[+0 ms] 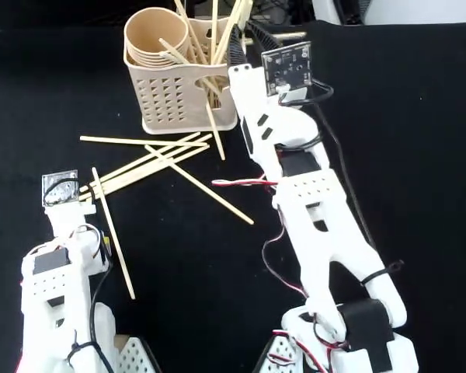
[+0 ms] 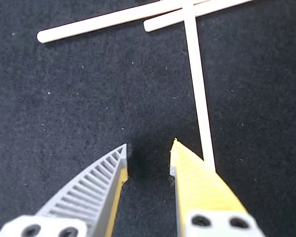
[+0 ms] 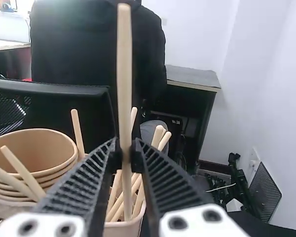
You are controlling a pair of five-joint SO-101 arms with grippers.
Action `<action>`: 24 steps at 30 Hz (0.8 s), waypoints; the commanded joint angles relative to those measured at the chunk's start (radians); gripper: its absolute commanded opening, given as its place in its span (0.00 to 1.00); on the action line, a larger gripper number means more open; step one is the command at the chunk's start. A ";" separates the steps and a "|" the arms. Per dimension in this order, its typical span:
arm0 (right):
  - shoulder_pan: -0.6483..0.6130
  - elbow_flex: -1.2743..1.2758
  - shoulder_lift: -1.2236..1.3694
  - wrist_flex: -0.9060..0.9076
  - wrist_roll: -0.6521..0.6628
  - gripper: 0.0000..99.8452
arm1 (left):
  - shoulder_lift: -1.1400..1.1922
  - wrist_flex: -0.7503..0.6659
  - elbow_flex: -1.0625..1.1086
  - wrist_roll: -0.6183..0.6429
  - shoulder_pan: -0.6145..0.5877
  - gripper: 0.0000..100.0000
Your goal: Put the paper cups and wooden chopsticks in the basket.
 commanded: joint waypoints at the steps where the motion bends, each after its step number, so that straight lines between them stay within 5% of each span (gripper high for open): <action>1: 0.012 -0.008 -0.005 -0.015 0.012 0.01 | -0.018 -0.017 -0.004 -0.006 0.010 0.16; 24: 0.005 -0.136 0.174 0.038 0.012 0.04 | -0.018 -0.017 -0.004 -0.006 0.010 0.16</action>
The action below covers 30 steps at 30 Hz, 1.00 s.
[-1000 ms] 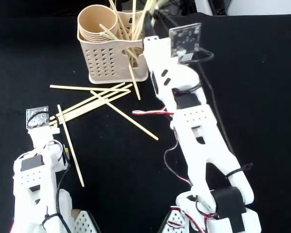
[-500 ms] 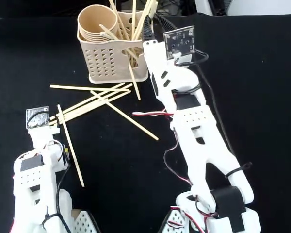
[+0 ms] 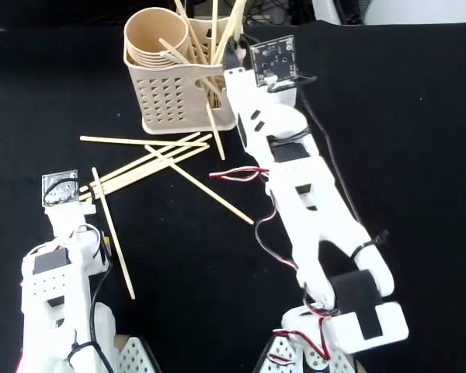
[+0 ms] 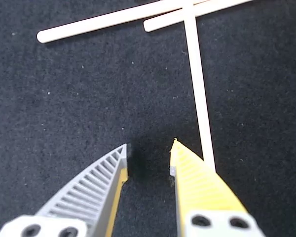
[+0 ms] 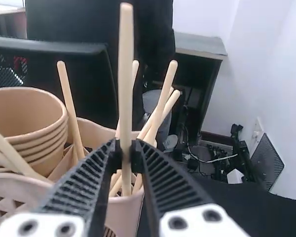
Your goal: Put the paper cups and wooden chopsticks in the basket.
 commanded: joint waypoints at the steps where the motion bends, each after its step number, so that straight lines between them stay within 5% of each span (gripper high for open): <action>1: 0.000 -0.077 -0.024 0.068 0.012 0.07 | -0.018 -0.017 -0.004 -0.006 0.010 0.16; 5: -0.002 -0.137 -0.041 0.222 0.012 0.19 | -0.018 -0.017 -0.005 -0.006 0.010 0.16; 14: 0.025 -0.176 -0.191 0.393 0.012 0.17 | -0.018 -0.017 -0.005 -0.006 0.010 0.16; 30: 0.018 -0.116 -0.582 0.968 0.012 0.16 | -0.018 -0.017 -0.008 -0.006 0.015 0.16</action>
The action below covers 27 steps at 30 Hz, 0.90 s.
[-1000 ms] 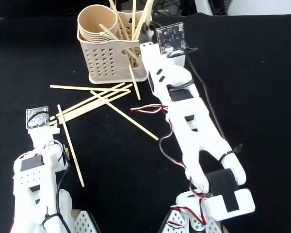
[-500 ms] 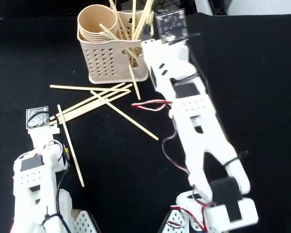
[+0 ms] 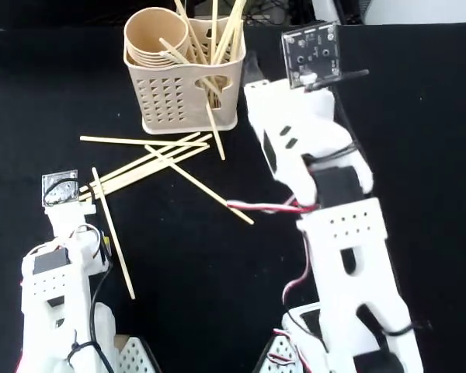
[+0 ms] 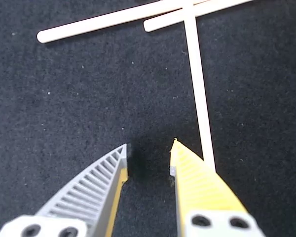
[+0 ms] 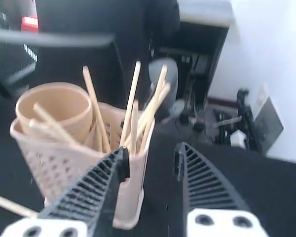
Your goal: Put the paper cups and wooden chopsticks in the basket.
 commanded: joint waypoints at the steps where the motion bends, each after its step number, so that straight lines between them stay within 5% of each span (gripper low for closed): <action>1: 0.006 0.016 -0.068 0.100 0.012 0.16 | -0.018 -0.017 -0.008 -0.002 0.016 0.16; 8: -0.008 0.185 -0.122 0.175 0.091 0.17 | -0.018 0.011 -0.071 0.000 0.007 0.16; 16: -0.109 0.432 -0.122 0.170 0.137 0.17 | -0.006 0.190 -0.401 0.002 -0.081 0.21; 22: -0.107 0.615 -0.127 0.052 0.132 0.16 | 0.058 0.109 -0.553 0.038 -0.051 0.23; 27: -0.104 0.774 -0.127 -0.109 0.052 0.16 | 0.359 0.075 -0.753 -0.005 -0.045 0.23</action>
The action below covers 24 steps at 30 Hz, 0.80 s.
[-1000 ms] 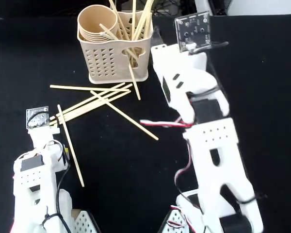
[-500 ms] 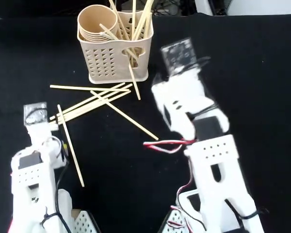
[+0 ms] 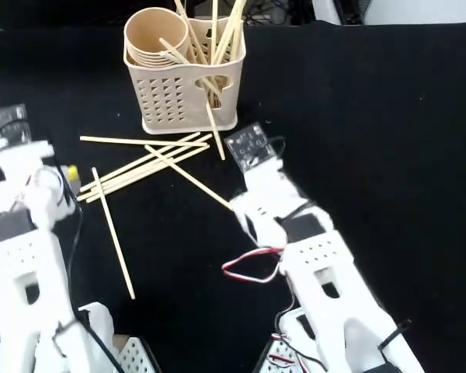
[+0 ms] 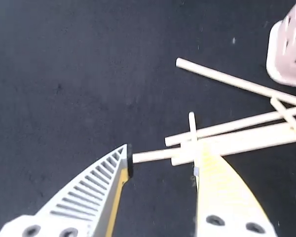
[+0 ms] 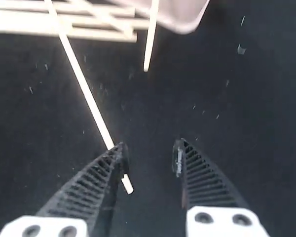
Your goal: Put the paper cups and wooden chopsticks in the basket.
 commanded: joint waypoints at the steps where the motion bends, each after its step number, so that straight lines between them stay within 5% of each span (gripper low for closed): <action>1: -0.006 0.071 -0.031 -0.133 -0.058 0.16 | 0.252 0.025 -0.223 -0.025 0.028 0.23; 9: -0.006 0.162 -0.031 -0.227 -0.052 0.16 | 0.901 0.381 -0.886 -0.494 0.136 0.24; 18: -0.006 0.163 -0.027 -0.229 -0.051 0.16 | 1.349 0.497 -1.475 -0.798 0.140 0.25; 24: -0.006 0.163 -0.025 -0.230 -0.051 0.16 | 1.554 0.408 -1.768 -0.822 0.136 0.29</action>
